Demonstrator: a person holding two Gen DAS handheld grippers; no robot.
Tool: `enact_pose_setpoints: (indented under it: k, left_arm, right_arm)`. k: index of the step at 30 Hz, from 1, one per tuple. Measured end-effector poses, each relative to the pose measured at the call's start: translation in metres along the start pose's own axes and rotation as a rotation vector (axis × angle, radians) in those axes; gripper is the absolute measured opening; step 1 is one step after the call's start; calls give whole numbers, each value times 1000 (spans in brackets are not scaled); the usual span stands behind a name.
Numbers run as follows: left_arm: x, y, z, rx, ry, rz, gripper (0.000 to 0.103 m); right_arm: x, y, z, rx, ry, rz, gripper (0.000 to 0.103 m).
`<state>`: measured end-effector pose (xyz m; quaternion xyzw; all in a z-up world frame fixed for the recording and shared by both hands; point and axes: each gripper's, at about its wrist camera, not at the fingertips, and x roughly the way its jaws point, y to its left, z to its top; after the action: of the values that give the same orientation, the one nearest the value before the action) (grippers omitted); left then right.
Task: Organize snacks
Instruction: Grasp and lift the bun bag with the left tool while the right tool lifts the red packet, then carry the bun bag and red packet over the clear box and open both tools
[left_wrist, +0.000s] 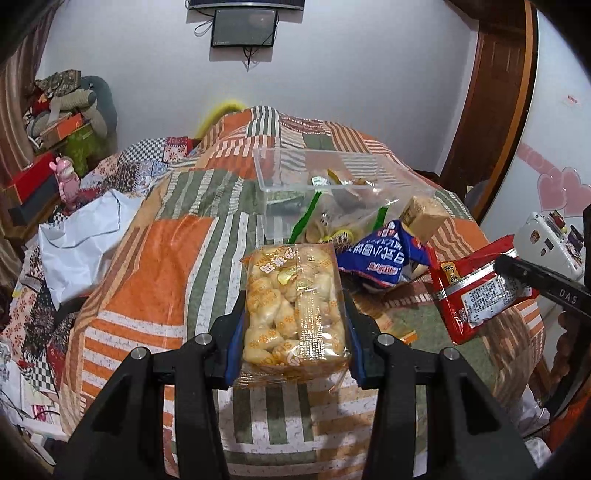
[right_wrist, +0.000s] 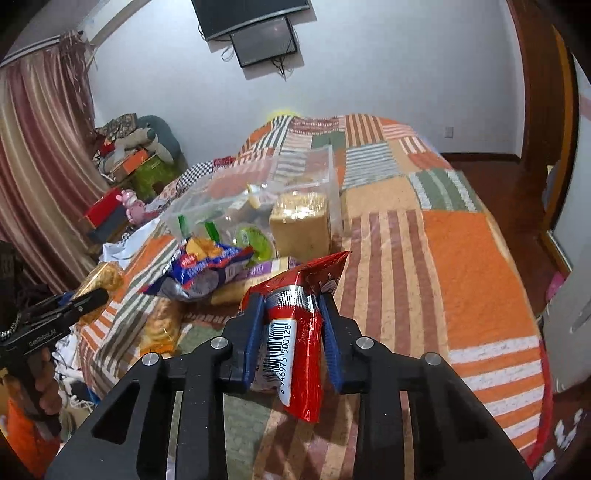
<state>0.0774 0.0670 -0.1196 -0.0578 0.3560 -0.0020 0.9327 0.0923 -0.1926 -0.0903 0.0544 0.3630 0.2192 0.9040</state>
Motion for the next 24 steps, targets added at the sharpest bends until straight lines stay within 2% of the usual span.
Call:
enact_pose_setpoints:
  k: [15,24]
  left_arm:
    - [-13,-10,41,30,-85,5,45]
    - [-9,-18,67,60,-129,16,45]
  right_arm:
    - [-28,14,42,-99,-127,-46,24]
    - [-21,23,73,-142,-192,-39,24]
